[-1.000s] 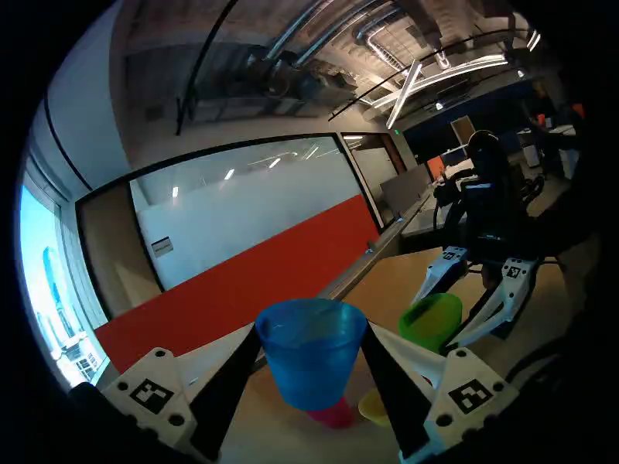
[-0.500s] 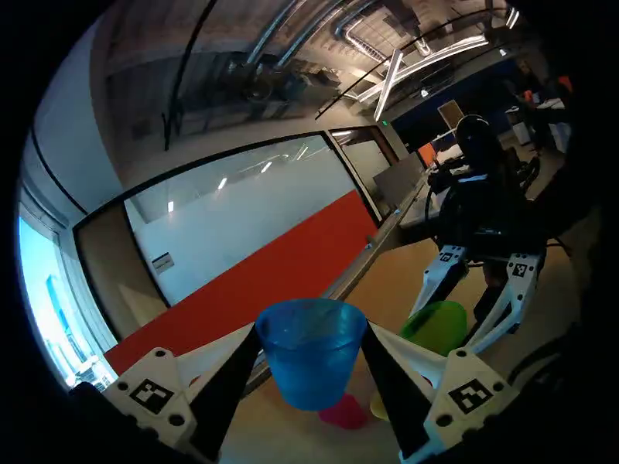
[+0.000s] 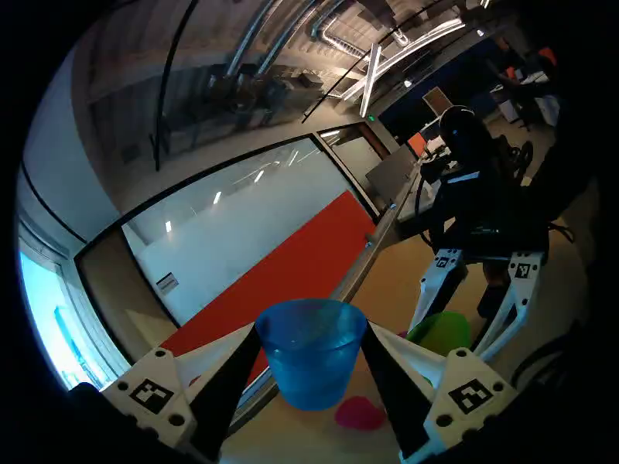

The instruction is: Pour water

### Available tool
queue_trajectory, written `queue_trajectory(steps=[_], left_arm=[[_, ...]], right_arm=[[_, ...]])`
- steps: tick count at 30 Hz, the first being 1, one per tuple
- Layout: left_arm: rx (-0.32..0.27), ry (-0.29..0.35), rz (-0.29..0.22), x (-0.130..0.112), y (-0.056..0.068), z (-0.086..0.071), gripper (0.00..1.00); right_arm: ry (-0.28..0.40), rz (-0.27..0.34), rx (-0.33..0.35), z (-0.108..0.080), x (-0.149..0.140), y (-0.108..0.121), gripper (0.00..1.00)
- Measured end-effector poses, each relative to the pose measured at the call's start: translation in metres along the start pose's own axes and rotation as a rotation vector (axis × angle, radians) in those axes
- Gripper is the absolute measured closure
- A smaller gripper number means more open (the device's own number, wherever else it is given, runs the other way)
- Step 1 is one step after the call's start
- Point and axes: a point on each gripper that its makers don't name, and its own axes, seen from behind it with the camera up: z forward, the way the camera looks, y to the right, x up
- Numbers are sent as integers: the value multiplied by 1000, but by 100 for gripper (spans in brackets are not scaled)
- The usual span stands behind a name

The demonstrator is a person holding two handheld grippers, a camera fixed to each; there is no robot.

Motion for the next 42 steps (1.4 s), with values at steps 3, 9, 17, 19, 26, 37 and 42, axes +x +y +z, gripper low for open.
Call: queue_trajectory(steps=[3, 9, 17, 19, 26, 37, 42], left_arm=[[1, -4, 27, 0, 1, 0, 12], [2, 0, 75, 5, 5, 0, 12], [3, 12, 141, 13, 6, -1, 12], [4, 15, 158, 15, 7, -1, 12], [3, 25, 201, 18, 7, 0, 12], [8, 29, 270, 19, 7, 5, 12], [9, 27, 298, 18, 8, 7, 12]], right_arm=[[0, -1, 1, 1, 0, 0, 9], [1, -4, 2, 2, 1, 0, 9], [6, -5, 1, 3, 3, 0, 9], [7, -6, 0, 3, 4, 0, 9], [9, -8, -3, 2, 5, 0, 9], [10, -10, -5, 2, 6, 1, 9], [12, -9, -5, 2, 6, 3, 9]])
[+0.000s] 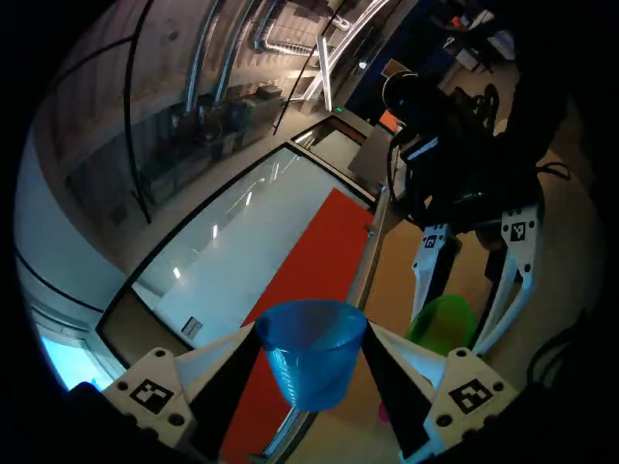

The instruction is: Pour water

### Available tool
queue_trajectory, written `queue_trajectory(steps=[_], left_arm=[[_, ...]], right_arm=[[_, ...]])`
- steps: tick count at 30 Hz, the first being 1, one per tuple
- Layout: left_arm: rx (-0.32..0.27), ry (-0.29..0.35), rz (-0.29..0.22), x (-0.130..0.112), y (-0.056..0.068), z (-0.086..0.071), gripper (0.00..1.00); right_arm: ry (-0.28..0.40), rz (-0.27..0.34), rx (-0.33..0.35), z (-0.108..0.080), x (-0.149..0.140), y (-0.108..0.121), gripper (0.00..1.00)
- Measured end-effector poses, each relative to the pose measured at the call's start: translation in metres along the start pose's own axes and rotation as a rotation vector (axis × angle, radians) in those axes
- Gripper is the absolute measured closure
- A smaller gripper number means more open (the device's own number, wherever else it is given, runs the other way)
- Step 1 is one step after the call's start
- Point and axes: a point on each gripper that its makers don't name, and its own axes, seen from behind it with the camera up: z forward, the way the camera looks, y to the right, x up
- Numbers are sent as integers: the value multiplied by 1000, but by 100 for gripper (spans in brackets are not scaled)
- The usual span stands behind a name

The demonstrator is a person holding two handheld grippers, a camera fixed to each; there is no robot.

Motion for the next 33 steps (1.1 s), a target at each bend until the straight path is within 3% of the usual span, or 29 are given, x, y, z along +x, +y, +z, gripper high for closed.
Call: queue_trajectory(steps=[10, 33], left_arm=[[0, -1, 62, 0, 6, 3, 12], [8, 3, 142, 4, 6, 8, 12]], right_arm=[[-2, -1, -4, 0, 0, 3, 9], [0, -2, -8, -2, -1, 5, 9]])
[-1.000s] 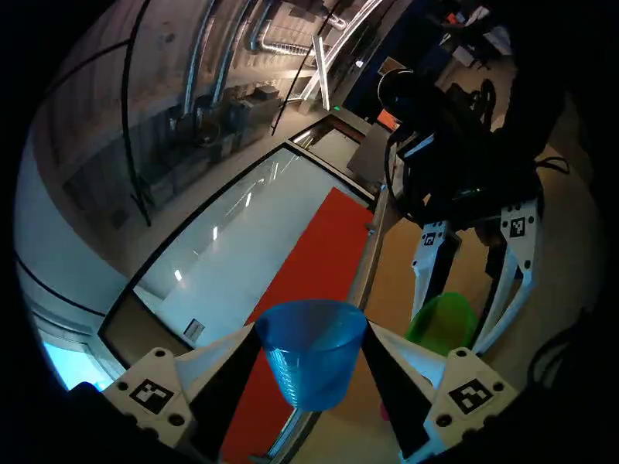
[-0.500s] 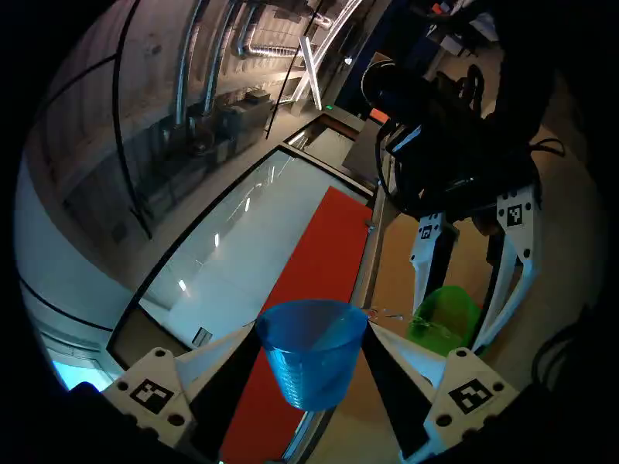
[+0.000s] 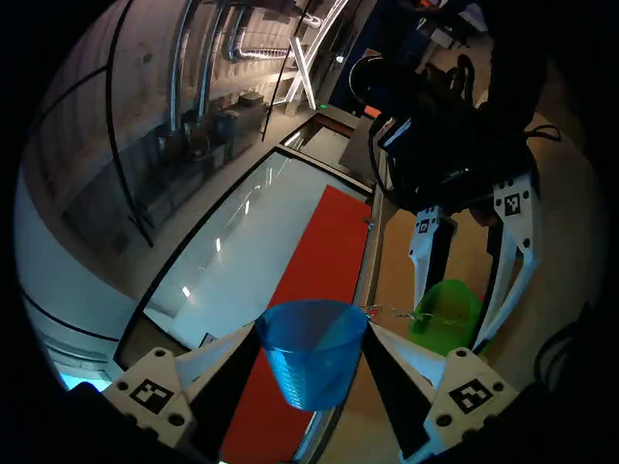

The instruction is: Pour water

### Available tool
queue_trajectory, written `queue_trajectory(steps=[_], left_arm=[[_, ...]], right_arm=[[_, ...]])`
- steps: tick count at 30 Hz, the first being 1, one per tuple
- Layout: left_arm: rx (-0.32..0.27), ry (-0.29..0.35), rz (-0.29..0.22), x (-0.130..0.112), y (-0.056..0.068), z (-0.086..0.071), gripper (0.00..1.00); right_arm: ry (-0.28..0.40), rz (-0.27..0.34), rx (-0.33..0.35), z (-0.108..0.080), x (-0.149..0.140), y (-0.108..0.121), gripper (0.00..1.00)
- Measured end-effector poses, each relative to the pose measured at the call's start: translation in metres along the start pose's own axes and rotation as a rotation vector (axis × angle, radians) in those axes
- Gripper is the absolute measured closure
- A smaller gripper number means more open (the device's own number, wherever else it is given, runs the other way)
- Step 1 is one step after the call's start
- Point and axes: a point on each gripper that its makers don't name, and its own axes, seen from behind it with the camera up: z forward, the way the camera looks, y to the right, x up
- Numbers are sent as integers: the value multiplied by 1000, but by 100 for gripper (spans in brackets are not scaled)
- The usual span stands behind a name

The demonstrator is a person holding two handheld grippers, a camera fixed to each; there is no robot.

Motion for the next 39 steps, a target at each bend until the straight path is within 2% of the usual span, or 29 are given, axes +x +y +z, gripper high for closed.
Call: queue_trajectory(steps=[15, 39], left_arm=[[3, 1, 41, 1, -3, 1, 12], [17, 7, 113, 6, -3, -5, 12]], right_arm=[[3, -4, -1, 0, 2, 1, 9], [10, -16, -6, -2, 4, 0, 9]])
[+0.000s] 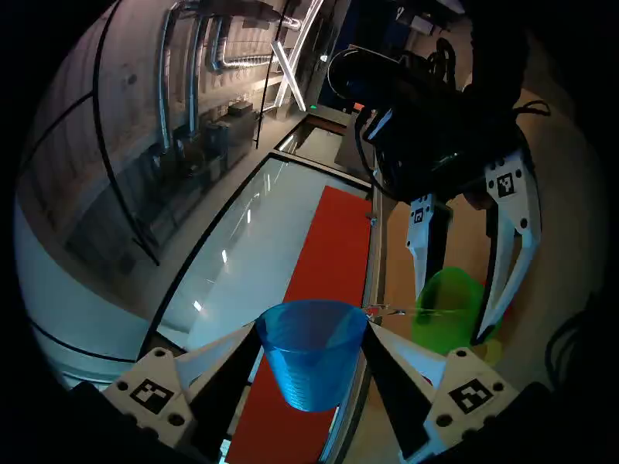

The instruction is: Pour water

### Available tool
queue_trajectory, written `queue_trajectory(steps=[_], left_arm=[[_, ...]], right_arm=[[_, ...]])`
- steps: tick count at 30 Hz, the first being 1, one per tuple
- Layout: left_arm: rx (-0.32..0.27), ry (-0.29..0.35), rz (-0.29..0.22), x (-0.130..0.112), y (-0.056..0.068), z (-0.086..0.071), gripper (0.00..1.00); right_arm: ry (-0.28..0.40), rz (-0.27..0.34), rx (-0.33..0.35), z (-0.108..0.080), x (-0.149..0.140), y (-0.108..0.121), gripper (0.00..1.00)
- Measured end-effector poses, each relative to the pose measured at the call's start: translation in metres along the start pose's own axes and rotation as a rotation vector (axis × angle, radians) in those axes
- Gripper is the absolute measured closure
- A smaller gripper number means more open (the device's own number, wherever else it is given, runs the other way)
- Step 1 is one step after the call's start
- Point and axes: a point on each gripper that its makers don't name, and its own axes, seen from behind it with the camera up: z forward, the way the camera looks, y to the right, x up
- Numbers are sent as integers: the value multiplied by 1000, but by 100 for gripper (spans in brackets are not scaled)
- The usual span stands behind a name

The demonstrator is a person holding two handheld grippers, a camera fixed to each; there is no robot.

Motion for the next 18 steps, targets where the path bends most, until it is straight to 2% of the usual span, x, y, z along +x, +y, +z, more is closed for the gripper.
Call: queue_trajectory(steps=[18], left_arm=[[9, 11, 61, 5, -7, 1, 12]], right_arm=[[5, -1, -1, -2, 2, 0, 9]])
